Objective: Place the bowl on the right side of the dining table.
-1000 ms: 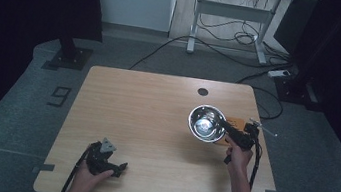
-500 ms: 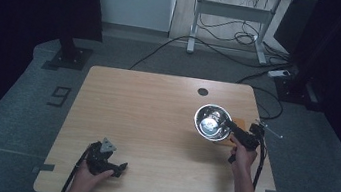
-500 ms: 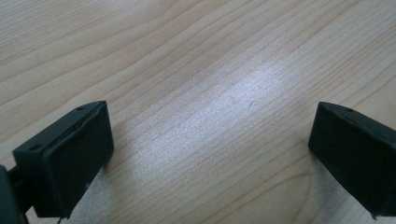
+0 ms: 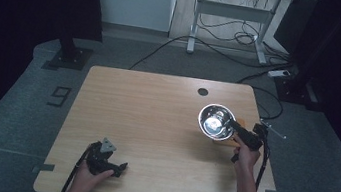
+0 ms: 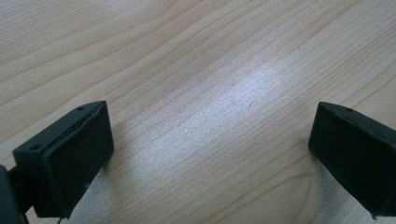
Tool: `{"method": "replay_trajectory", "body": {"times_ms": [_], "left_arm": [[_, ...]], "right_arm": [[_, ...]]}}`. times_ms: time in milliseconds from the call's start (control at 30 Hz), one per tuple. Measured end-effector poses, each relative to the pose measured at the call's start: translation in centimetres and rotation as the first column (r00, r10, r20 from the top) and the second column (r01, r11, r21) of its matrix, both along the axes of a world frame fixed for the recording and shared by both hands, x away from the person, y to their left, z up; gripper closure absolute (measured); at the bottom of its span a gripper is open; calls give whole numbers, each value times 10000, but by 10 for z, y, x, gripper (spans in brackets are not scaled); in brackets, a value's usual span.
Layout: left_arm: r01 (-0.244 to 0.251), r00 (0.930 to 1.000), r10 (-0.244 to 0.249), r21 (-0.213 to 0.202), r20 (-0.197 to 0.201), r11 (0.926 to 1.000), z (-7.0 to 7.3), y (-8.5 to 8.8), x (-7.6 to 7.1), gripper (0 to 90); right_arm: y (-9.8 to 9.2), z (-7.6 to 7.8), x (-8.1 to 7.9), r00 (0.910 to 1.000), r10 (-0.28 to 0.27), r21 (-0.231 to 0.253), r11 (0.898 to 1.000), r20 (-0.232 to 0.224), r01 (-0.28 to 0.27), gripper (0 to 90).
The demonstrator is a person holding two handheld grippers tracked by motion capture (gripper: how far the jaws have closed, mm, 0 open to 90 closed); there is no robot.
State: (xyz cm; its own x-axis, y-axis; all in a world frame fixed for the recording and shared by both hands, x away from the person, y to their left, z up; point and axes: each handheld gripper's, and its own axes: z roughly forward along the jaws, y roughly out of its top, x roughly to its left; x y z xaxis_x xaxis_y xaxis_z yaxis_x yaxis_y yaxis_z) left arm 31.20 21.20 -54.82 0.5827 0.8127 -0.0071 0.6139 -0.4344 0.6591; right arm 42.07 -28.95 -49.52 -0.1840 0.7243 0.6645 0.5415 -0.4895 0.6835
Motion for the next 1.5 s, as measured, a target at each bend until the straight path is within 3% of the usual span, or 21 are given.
{"method": "replay_trajectory", "body": {"times_ms": [1500], "left_arm": [[-7,10000,7,-9,-2,10000,0,0,0,0]], "right_arm": [[-40,-15,5,9936,-1115,214,9935,-163,1118,831]]}}
